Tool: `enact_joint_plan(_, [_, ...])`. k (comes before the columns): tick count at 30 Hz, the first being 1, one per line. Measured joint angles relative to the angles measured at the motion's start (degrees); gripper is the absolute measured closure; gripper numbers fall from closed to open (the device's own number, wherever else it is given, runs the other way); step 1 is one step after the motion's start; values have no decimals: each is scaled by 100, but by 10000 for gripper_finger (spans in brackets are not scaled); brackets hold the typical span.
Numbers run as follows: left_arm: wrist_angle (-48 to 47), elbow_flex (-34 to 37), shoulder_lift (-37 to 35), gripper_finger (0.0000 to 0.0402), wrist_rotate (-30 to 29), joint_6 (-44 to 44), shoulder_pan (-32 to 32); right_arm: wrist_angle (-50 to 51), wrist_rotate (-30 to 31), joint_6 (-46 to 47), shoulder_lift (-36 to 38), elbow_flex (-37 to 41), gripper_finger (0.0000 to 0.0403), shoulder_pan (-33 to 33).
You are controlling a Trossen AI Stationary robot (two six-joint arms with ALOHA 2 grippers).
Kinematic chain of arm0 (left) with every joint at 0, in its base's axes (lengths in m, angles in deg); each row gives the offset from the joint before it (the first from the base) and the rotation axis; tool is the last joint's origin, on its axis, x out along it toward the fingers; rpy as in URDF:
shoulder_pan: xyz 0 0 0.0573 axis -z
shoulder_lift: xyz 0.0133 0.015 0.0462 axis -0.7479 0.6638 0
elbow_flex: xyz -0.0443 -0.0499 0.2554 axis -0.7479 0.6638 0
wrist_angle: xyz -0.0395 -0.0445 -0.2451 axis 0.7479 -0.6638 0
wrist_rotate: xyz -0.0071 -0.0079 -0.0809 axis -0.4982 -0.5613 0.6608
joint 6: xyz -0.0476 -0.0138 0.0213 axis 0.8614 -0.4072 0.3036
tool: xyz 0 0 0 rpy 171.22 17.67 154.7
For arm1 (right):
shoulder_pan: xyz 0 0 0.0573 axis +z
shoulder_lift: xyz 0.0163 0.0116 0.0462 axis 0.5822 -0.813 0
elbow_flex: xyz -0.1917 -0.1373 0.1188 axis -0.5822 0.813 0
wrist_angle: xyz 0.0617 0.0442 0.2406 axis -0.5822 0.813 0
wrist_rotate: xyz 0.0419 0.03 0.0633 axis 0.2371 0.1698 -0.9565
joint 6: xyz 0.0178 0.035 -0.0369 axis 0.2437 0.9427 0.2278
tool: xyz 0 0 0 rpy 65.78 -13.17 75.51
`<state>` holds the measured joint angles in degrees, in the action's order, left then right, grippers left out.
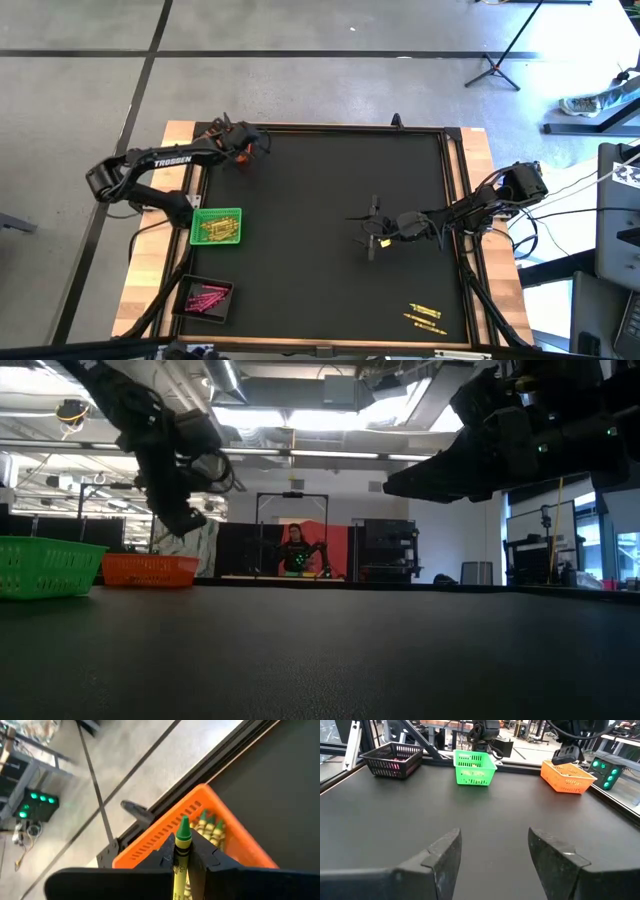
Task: Sort crayons
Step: Put the green crayon into the orange bin
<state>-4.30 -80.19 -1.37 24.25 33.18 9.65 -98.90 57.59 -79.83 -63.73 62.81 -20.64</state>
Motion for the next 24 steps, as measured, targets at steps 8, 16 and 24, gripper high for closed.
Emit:
enact_joint_plan(8, [213, 197, 1, 394, 474, -179, -455, 20, -2, 0, 0, 0, 178, 1])
enact_joint_plan(16, [234, 272, 3, 359, 750, -242, -715, 22, -4, 20, -2, 0, 178, 1])
enact_joint_plan(24, [-70, -70, -155, 302, 813, -193, -383, 25, -4, 20, -2, 0, 178, 1])
